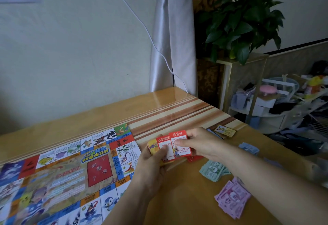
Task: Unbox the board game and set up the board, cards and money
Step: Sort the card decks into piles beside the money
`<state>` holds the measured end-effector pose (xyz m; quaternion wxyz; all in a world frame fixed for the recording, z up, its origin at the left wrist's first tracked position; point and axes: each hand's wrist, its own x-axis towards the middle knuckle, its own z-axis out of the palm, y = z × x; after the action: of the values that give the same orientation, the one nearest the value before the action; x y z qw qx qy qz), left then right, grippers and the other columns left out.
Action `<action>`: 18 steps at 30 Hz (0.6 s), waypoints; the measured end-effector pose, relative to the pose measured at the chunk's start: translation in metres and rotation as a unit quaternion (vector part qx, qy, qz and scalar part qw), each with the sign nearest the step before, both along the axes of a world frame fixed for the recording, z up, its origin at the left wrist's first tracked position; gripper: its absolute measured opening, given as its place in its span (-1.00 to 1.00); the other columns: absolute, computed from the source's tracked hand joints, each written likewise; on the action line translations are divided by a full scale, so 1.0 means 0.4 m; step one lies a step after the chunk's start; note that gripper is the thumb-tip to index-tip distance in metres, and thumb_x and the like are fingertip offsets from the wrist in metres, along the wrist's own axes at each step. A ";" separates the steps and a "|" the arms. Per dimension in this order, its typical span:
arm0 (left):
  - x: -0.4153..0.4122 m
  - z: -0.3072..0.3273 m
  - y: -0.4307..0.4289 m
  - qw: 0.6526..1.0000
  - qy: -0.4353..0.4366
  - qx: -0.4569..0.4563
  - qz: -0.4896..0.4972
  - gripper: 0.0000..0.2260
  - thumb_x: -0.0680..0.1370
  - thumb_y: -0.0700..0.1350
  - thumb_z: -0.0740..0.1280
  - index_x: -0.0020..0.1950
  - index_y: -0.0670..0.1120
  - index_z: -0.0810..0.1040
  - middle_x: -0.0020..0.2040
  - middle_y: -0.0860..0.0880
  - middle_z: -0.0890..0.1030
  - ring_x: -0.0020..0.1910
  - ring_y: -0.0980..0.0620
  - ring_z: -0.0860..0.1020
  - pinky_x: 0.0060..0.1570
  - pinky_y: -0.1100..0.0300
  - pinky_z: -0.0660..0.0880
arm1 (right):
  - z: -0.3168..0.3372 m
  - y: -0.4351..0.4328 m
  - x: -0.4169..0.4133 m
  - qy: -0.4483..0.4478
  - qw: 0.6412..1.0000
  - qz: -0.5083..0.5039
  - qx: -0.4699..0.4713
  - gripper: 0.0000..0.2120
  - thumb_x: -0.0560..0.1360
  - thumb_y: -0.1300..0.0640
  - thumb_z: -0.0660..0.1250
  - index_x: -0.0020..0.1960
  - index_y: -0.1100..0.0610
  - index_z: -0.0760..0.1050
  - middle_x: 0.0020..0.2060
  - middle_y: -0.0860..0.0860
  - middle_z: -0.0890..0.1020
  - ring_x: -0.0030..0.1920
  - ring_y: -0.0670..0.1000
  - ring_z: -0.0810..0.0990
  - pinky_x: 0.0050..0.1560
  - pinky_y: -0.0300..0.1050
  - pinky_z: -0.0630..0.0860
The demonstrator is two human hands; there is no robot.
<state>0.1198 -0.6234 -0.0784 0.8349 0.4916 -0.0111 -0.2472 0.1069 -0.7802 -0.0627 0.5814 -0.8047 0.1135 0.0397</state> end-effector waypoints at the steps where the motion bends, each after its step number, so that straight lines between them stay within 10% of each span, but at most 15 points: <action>1: 0.001 -0.002 0.001 1.000 -0.007 0.009 0.002 -0.87 0.57 -0.30 0.24 0.09 -0.21 0.50 -0.13 -0.19 0.69 -0.16 -0.10 0.68 -0.31 0.17 0.61 | 0.002 0.003 -0.001 0.004 1.000 0.004 0.021 -0.93 0.48 0.10 0.41 -0.04 -0.01 0.58 -0.06 0.01 0.70 -0.01 -0.02 0.67 0.17 0.05 0.56; 13: 0.014 -0.012 -0.026 0.997 0.018 0.025 0.077 -0.69 0.54 -0.28 0.32 0.27 -0.08 0.49 -0.09 -0.15 0.62 -0.20 0.01 0.54 -0.23 0.21 0.50 | 0.025 0.015 -0.016 -0.152 0.965 -0.106 -0.188 -0.85 0.51 0.13 0.35 0.04 0.16 0.61 -0.07 0.04 0.69 -0.11 -0.03 0.65 -0.27 -0.22 0.52; 18: -0.014 0.005 -0.037 0.999 -0.006 0.026 0.029 -0.73 0.39 -0.09 0.40 0.06 -0.13 0.57 -0.16 -0.15 0.63 -0.20 -0.01 0.52 -0.19 0.17 0.49 | 0.000 0.058 -0.032 -0.236 0.919 -0.057 -0.312 -0.80 0.56 0.14 0.27 0.16 0.06 0.55 0.01 -0.09 0.55 0.03 -0.07 0.54 -0.10 -0.30 0.49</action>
<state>0.1141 -0.6381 -0.0766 0.8289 0.5146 0.0044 -0.2195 0.0940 -0.7568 -0.0625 0.3122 -0.9234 0.0253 -0.2219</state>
